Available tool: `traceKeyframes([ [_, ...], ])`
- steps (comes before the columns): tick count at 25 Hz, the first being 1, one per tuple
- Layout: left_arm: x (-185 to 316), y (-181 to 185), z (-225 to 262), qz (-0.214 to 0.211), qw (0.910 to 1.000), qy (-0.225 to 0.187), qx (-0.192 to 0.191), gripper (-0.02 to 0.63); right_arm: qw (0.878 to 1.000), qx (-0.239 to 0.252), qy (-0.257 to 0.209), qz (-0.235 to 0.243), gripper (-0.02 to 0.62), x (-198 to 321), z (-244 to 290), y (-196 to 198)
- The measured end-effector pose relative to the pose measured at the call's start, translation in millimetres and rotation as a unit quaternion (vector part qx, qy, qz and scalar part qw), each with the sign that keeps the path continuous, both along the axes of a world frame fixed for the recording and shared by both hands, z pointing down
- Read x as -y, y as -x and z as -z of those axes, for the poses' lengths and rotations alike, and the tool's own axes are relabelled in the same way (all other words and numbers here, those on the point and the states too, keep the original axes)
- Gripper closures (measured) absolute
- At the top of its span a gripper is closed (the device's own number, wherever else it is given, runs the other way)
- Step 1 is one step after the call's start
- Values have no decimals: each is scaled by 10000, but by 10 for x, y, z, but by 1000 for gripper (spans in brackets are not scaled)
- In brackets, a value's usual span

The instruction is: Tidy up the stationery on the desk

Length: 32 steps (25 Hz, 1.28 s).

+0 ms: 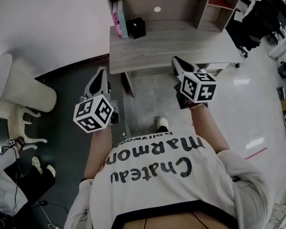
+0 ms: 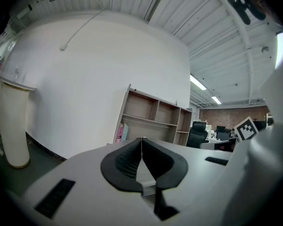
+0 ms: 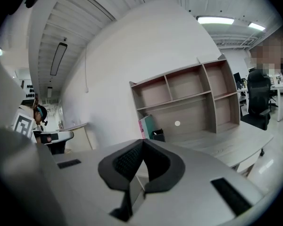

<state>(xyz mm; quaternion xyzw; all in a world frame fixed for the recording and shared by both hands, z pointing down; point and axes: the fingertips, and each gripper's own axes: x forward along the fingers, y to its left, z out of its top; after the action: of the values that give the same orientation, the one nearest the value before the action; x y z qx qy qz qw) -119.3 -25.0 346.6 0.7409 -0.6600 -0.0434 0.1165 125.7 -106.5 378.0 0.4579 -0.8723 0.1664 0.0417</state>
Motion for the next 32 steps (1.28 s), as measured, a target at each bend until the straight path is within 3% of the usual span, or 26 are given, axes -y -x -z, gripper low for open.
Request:
traceKeyframes([
  [17, 1421, -288, 400, 261, 9978, -605, 22, 589, 9981, 394, -259, 393, 584, 1585, 397, -231],
  [24, 1763, -244, 199, 368, 9989, -280, 68, 589, 9972, 509, -20, 542, 584, 1940, 261, -161],
  [32, 2176, 149, 140, 345, 9993, -149, -76, 589, 9974, 294, 130, 644, 584, 2328, 131, 293],
])
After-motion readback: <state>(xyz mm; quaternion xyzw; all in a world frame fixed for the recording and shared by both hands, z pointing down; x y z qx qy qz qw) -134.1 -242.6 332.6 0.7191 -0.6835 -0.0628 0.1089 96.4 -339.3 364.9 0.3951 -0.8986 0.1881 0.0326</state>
